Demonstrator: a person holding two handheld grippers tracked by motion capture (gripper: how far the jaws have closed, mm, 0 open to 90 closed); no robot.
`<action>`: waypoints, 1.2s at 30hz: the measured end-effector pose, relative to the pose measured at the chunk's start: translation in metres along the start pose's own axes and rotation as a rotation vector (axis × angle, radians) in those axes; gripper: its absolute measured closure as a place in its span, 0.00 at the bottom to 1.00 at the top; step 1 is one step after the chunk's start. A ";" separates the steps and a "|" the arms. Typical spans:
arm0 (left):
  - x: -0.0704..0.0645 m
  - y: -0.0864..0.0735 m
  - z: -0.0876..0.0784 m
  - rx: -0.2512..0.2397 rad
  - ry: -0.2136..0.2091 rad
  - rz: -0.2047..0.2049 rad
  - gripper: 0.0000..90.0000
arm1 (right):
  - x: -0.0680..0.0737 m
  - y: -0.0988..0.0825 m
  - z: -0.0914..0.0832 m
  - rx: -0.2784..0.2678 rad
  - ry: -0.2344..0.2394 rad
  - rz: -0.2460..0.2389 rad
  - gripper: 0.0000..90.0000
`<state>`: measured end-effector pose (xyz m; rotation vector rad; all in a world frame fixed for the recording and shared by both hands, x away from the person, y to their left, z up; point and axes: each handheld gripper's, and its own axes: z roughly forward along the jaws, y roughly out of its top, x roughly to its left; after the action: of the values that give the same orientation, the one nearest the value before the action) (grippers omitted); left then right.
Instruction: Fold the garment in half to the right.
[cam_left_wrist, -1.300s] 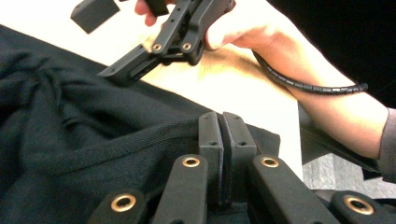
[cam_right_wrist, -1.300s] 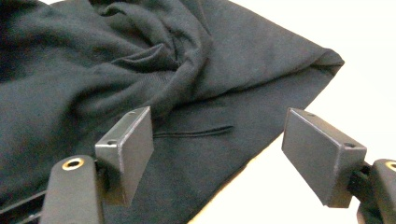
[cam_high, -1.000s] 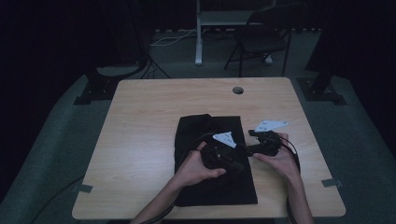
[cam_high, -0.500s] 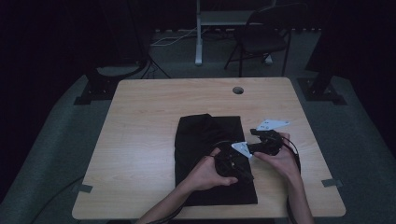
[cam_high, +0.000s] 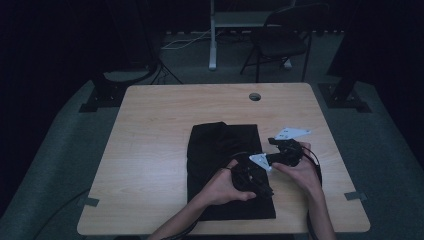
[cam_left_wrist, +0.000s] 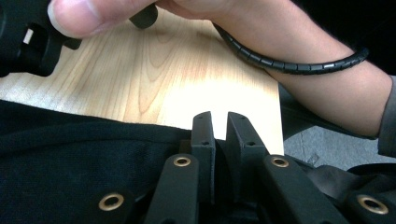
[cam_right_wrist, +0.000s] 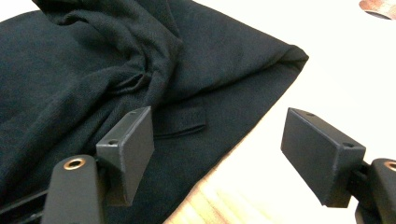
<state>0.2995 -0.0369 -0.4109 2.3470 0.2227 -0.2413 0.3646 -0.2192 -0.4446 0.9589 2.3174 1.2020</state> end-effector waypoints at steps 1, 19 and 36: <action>0.000 0.000 -0.001 0.000 -0.001 -0.001 0.90 | 0.000 0.000 0.000 0.000 -0.001 -0.001 0.28; 0.033 -0.021 -0.086 -0.236 0.297 -0.134 0.52 | 0.000 0.000 0.000 0.002 0.000 0.001 0.28; 0.079 -0.070 -0.117 -0.271 0.481 -0.313 0.45 | 0.000 -0.001 0.002 0.010 0.007 -0.003 0.28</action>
<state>0.3719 0.1020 -0.3955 2.0580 0.8070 0.2007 0.3653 -0.2179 -0.4462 0.9564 2.3316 1.1950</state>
